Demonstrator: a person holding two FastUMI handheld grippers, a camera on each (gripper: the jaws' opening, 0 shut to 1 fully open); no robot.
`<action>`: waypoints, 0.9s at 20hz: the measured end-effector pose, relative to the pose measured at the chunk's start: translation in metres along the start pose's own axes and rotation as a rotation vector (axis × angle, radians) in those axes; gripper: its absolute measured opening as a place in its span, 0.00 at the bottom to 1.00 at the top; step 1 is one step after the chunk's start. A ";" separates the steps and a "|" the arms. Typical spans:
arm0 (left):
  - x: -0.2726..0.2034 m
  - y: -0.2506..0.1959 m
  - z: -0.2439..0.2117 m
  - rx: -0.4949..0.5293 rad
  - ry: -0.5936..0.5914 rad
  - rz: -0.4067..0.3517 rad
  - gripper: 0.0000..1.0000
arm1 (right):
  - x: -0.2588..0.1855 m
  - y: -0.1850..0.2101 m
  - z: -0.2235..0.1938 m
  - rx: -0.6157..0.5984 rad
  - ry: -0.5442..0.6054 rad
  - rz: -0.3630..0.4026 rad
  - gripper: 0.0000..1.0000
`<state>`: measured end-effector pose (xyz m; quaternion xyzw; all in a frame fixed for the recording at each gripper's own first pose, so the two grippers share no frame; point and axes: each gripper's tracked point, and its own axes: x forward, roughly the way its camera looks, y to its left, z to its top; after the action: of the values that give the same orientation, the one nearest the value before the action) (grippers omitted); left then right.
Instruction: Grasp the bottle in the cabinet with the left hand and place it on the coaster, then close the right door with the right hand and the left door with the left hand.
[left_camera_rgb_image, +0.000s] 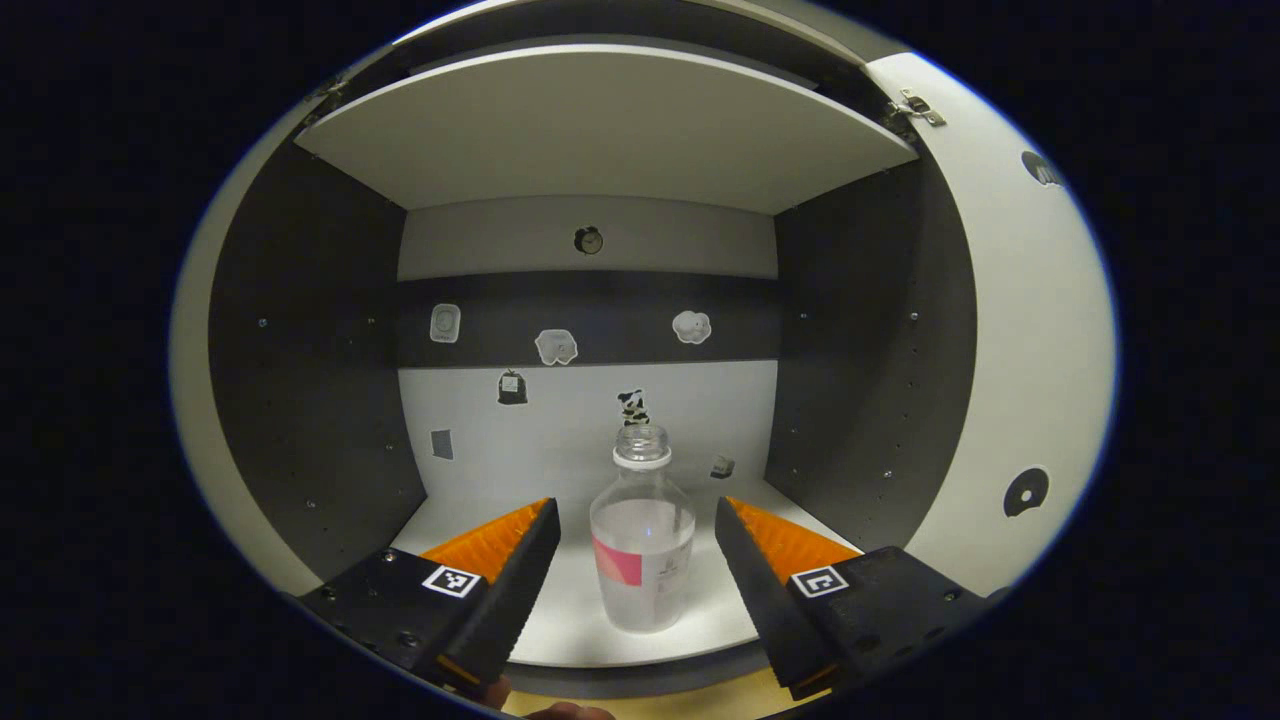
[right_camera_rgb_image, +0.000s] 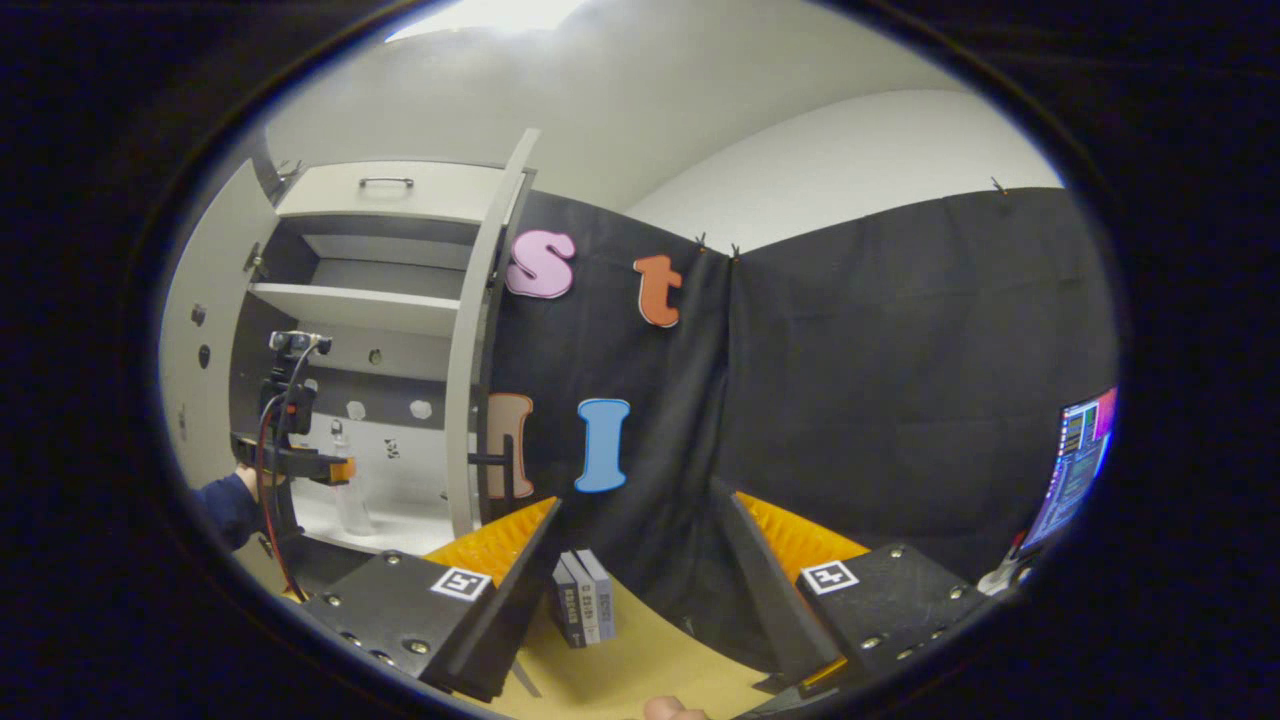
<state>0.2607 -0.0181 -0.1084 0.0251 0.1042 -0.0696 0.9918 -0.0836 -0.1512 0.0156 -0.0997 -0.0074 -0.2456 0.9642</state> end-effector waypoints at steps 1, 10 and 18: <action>0.007 0.001 -0.002 0.009 0.003 0.004 0.96 | -0.001 -0.001 -0.002 0.004 0.004 -0.009 0.97; 0.027 0.002 -0.012 0.011 0.026 -0.007 0.77 | -0.002 0.008 -0.006 0.010 0.012 -0.001 0.94; -0.042 -0.008 -0.008 -0.044 0.005 -0.113 0.76 | -0.003 0.018 -0.008 0.028 0.015 0.078 0.97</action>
<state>0.2175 -0.0198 -0.1078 -0.0024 0.1095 -0.1229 0.9864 -0.0777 -0.1362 0.0044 -0.0847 0.0004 -0.2083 0.9744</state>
